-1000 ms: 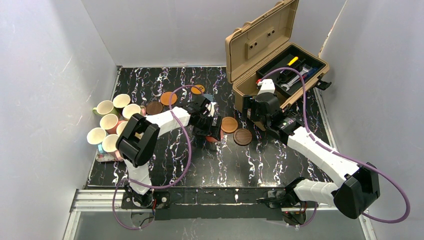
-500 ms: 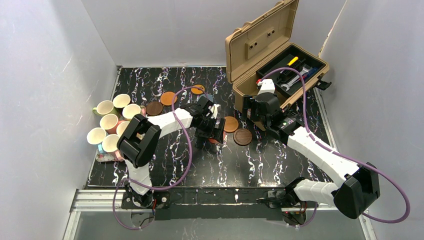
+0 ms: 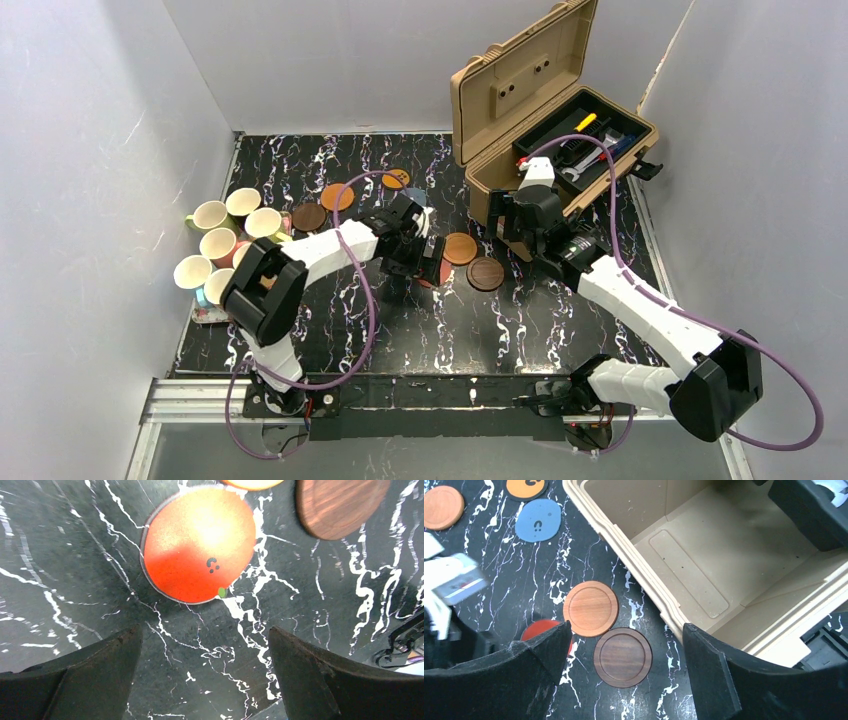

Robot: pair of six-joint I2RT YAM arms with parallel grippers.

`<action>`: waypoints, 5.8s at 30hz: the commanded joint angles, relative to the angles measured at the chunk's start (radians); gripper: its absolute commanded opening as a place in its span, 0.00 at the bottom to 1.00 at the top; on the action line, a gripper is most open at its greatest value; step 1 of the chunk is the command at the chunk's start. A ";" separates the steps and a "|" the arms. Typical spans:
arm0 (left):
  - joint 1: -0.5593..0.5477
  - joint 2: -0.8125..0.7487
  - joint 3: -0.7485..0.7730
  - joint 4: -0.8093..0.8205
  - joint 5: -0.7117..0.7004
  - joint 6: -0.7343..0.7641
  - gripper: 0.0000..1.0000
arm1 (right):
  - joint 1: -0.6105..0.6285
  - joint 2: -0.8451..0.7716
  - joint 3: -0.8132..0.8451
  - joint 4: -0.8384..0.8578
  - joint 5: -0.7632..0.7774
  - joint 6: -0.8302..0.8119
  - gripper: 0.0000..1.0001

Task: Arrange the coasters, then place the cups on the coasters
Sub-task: Move the coaster to the center of the board.

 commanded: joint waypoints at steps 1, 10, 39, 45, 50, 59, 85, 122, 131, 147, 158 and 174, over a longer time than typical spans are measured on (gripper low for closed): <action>0.019 -0.141 0.022 -0.044 -0.083 0.009 0.95 | -0.006 -0.039 -0.001 0.016 0.043 -0.007 0.90; 0.210 -0.083 0.280 -0.149 -0.108 0.040 0.97 | -0.007 -0.067 -0.029 0.060 0.049 -0.010 0.90; 0.474 0.494 0.767 -0.210 -0.262 0.088 0.97 | -0.007 0.026 0.010 0.120 0.061 -0.080 0.90; 0.474 0.495 0.722 -0.183 -0.193 0.071 0.96 | -0.008 0.031 0.011 0.123 0.054 -0.071 0.90; 0.474 0.496 0.691 -0.175 -0.142 0.069 0.96 | -0.008 0.012 0.005 0.118 0.053 -0.066 0.90; 0.474 0.484 0.614 -0.178 -0.079 0.063 0.95 | -0.008 -0.031 -0.009 0.105 0.053 -0.061 0.90; 0.341 0.282 0.218 -0.115 0.082 -0.002 0.93 | -0.008 -0.102 -0.041 0.084 0.051 -0.034 0.90; 0.129 0.243 0.122 -0.070 0.177 -0.038 0.93 | -0.008 -0.135 -0.054 0.073 0.068 -0.026 0.89; 0.109 0.246 0.128 -0.071 0.180 -0.037 0.93 | -0.007 -0.133 -0.054 0.074 0.067 -0.026 0.89; 0.107 0.239 0.137 -0.081 0.162 -0.029 0.93 | -0.007 -0.135 -0.058 0.074 0.069 -0.024 0.89; 0.107 0.233 0.164 -0.081 0.166 -0.031 0.92 | -0.008 -0.124 -0.057 0.076 0.063 -0.023 0.89; 0.107 0.182 0.175 -0.043 0.201 -0.016 0.93 | -0.008 -0.121 -0.057 0.079 0.060 -0.022 0.89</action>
